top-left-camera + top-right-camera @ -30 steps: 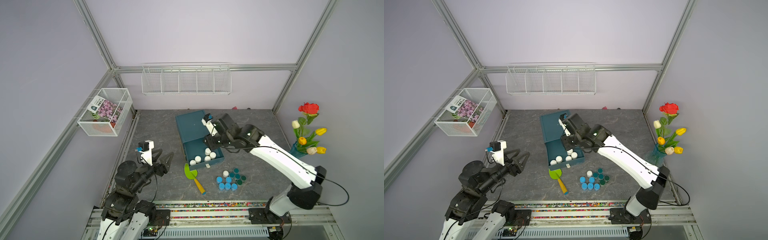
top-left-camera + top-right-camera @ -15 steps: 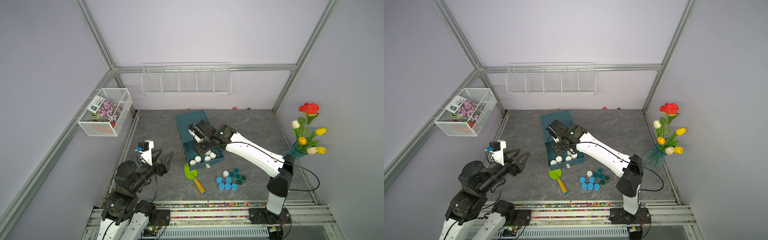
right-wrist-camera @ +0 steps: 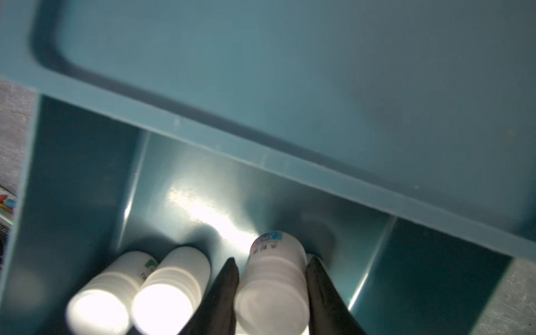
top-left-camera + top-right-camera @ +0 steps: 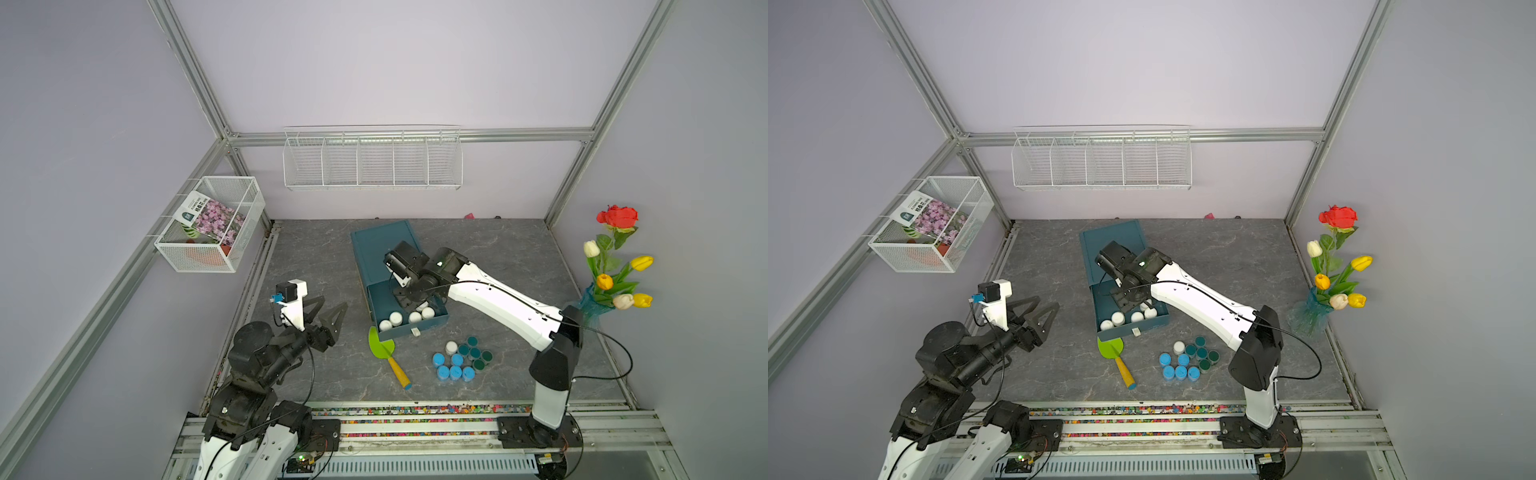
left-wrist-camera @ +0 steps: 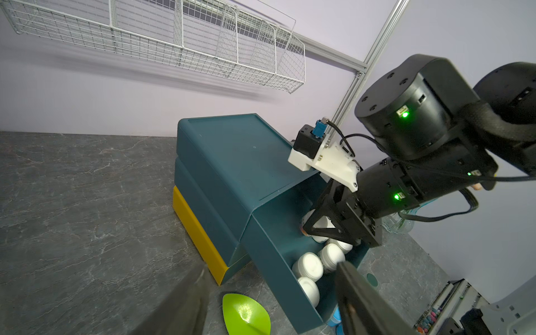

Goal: Put the paint cans in the drawer according to color
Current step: Place the paint can in the drawer, then pick up the paint can at the center of the board.

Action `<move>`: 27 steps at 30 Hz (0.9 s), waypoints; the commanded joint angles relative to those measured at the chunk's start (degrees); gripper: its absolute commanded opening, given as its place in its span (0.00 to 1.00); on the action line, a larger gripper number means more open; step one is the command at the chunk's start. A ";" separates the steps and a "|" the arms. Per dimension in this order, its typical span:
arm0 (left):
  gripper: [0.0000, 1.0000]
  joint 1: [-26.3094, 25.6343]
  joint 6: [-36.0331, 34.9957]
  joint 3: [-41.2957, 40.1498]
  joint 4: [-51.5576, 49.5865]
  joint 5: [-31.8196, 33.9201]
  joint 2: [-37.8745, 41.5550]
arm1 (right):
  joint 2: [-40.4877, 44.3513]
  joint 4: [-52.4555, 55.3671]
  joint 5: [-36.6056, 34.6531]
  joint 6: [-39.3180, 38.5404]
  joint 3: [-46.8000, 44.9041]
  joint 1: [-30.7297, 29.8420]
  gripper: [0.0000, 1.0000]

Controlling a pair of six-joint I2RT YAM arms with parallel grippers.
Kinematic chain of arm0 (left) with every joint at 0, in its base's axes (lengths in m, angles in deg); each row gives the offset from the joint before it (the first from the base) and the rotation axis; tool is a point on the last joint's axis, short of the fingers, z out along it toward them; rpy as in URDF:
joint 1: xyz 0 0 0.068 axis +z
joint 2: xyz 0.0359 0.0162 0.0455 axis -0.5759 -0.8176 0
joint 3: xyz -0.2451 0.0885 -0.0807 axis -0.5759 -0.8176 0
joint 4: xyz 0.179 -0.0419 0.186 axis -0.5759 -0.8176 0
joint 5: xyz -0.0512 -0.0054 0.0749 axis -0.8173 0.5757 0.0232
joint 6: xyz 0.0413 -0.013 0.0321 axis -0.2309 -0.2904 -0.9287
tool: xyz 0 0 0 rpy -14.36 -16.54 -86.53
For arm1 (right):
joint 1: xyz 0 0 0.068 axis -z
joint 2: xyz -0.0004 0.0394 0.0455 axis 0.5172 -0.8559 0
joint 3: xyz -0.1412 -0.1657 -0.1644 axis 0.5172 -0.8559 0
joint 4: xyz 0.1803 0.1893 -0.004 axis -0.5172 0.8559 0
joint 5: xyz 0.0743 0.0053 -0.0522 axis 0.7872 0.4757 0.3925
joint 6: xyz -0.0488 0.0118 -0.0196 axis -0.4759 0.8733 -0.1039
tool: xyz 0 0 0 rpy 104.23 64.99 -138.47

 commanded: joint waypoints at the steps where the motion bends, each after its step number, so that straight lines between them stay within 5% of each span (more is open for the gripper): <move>1: 0.71 -0.18 0.22 -0.31 0.93 0.13 -0.05 | 1.44 1.35 -0.66 0.24 -1.04 0.46 0.11; 6: 0.71 -0.15 0.30 -0.35 1.07 0.05 -0.07 | 1.10 1.45 1.10 0.55 -1.26 0.48 0.18; 12: 0.71 -0.20 0.30 -0.13 0.94 0.08 -0.16 | 1.55 1.23 1.16 1.27 -0.90 0.62 0.52; 15: 0.71 -0.18 0.20 0.05 0.80 0.08 -0.24 | 3.18 0.74 1.12 1.60 0.43 1.06 0.60; 22: 0.71 -0.18 0.14 0.23 0.46 0.20 -0.34 | 11.06 -0.02 -0.81 3.89 1.58 5.38 0.60; 27: 0.71 -0.15 0.19 0.24 0.45 0.32 -0.06 | 24.60 -8.72 4.91 7.55 -18.26 17.28 0.57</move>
